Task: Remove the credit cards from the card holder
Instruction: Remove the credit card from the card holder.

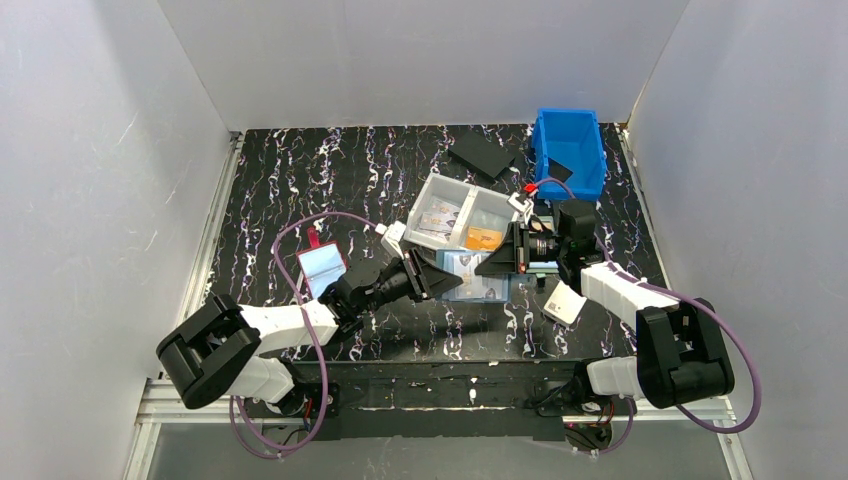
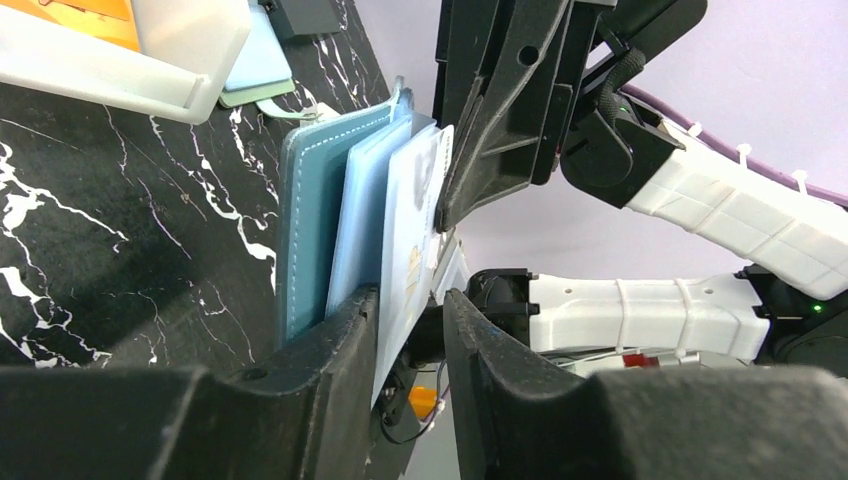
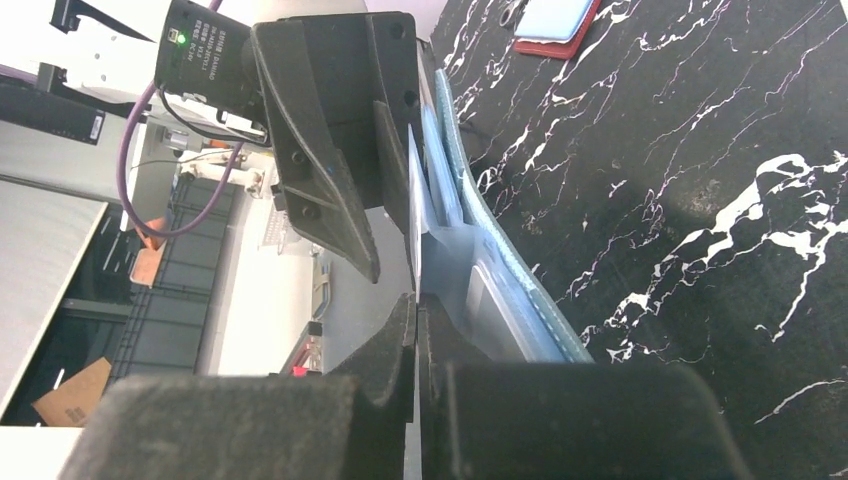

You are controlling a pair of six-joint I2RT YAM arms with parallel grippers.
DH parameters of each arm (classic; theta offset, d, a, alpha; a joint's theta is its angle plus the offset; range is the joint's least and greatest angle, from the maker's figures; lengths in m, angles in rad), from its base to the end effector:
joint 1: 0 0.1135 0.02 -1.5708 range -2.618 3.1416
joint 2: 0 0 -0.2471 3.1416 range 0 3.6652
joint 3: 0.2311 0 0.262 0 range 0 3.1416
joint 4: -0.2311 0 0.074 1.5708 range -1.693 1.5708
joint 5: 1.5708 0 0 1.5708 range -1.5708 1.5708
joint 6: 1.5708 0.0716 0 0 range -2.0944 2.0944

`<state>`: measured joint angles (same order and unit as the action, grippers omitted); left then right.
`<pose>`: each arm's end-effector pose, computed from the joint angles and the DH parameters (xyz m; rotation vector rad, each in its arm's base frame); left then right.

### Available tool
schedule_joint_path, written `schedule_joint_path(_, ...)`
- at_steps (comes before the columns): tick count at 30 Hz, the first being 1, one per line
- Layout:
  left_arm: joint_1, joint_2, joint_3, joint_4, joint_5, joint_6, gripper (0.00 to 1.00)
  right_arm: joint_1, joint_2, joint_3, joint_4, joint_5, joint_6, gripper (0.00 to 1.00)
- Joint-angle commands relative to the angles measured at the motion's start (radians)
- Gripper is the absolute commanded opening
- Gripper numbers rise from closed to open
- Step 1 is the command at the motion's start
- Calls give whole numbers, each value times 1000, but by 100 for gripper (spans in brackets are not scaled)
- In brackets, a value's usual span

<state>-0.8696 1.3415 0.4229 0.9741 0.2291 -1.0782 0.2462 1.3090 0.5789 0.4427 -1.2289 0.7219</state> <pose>0.1875 -0.2472 0.1958 0.0299 1.7892 -1.6680 0.2552 0.1337 0.1990 -0.5015 1.9863 1.7619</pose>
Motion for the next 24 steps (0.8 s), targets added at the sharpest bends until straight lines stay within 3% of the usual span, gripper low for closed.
schedule_joint_path(1,6,-11,-11,47,7,-16,30,-2,-6,42,-27,-21,-74,1)
schedule_joint_path(4,10,-6,-24,60,-11,-30,30,-2,11,45,-39,-21,-95,1)
schedule_joint_path(7,14,2,-41,74,-18,-44,24,-2,27,50,-49,-24,-109,1)
schedule_joint_path(13,25,17,-73,97,-32,-64,0,-2,39,50,-86,-13,-156,1)
schedule_joint_path(24,51,50,-171,168,-64,-77,0,-2,118,72,-210,39,-308,1)
